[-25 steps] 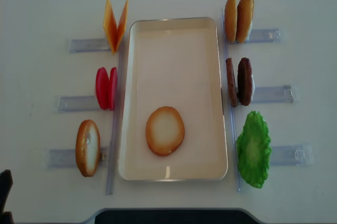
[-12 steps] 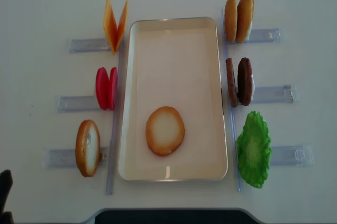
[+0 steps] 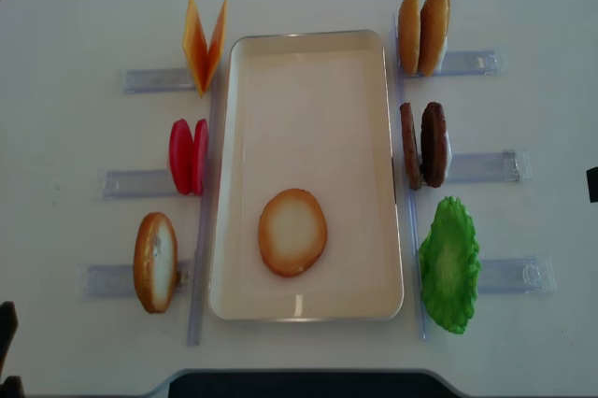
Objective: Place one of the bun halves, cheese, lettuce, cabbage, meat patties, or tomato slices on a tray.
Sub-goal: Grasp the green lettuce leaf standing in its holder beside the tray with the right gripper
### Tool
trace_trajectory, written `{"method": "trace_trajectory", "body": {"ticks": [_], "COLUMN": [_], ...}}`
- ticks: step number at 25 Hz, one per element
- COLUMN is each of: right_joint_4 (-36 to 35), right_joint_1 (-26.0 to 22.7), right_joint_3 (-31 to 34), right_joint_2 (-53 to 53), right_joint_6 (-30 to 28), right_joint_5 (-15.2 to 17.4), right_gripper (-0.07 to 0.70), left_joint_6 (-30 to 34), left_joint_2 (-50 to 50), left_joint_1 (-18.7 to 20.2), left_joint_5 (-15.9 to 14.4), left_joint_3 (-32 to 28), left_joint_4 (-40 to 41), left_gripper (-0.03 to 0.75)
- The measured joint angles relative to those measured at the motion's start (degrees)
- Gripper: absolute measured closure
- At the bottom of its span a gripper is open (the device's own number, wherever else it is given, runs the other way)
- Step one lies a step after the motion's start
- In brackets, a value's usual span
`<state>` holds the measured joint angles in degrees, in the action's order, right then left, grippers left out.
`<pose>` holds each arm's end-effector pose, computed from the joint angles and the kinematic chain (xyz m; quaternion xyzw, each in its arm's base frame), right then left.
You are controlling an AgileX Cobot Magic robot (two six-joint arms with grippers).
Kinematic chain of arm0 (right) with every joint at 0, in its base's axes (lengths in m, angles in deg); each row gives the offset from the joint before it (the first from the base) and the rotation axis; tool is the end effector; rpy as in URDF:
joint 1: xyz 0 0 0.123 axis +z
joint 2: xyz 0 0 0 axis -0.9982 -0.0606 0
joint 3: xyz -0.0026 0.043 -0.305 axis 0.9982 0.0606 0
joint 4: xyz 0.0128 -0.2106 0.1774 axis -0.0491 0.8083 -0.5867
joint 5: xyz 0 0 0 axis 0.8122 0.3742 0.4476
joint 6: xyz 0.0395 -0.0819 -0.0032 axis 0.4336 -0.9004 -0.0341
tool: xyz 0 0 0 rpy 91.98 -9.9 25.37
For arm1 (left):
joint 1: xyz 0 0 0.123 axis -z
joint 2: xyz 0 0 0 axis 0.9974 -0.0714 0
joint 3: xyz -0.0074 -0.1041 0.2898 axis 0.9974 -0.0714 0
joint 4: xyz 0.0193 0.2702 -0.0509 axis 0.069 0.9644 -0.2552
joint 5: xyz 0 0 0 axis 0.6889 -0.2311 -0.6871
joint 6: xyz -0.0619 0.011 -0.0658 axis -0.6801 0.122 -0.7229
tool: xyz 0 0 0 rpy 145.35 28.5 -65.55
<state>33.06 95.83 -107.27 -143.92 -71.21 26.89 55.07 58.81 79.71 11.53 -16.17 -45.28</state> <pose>0.1579 0.0267 0.3253 -0.0613 0.9841 0.0208 0.1655 0.0055 0.0006 0.2765 -0.0068 0.8903 0.0457 0.4530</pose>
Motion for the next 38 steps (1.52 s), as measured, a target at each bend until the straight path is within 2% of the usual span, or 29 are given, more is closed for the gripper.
{"method": "trace_trajectory", "body": {"ticks": [4, 14, 19, 25, 28, 31, 38], "right_joint_4": [-0.8, -4.7, -5.3, -4.7, -3.6, -3.4, -2.4], "right_joint_1": [0.0, 1.2, 9.1, 23.1, 28.3, 30.7, 31.0], "right_joint_3": [0.0, 0.0, 0.0, 0.0, 0.0, 0.0, 0.0], "right_joint_2": [0.0, 0.0, 0.0, 0.0, 0.0, 0.0, 0.0], "right_joint_6": [-0.4, -0.6, 4.1, 15.1, 19.6, 22.1, 24.8], "right_joint_5": [0.0, 0.0, 0.0, 0.0, 0.0, 0.0, 0.0], "right_gripper": [0.197, 0.190, 0.190, 0.190, 0.190, 0.190, 0.190], "left_joint_6": [0.0, 0.0, 0.0, 0.0, 0.0, 0.0, 0.0], "left_joint_2": [0.0, 0.0, 0.0, 0.0, 0.0, 0.0, 0.0], "left_joint_1": [0.0, 0.0, 0.0, 0.0, 0.0, 0.0, 0.0], "left_joint_5": [0.0, 0.0, 0.0, 0.0, 0.0, 0.0, 0.0], "left_joint_3": [-0.1, -0.1, -0.1, -0.1, -0.1, -0.1, -0.1], "left_joint_4": [0.0, 0.0, 0.0, 0.0, 0.0, 0.0, 0.0], "left_gripper": [0.422, 0.423, 0.423, 0.423, 0.423, 0.423, 0.423]}}
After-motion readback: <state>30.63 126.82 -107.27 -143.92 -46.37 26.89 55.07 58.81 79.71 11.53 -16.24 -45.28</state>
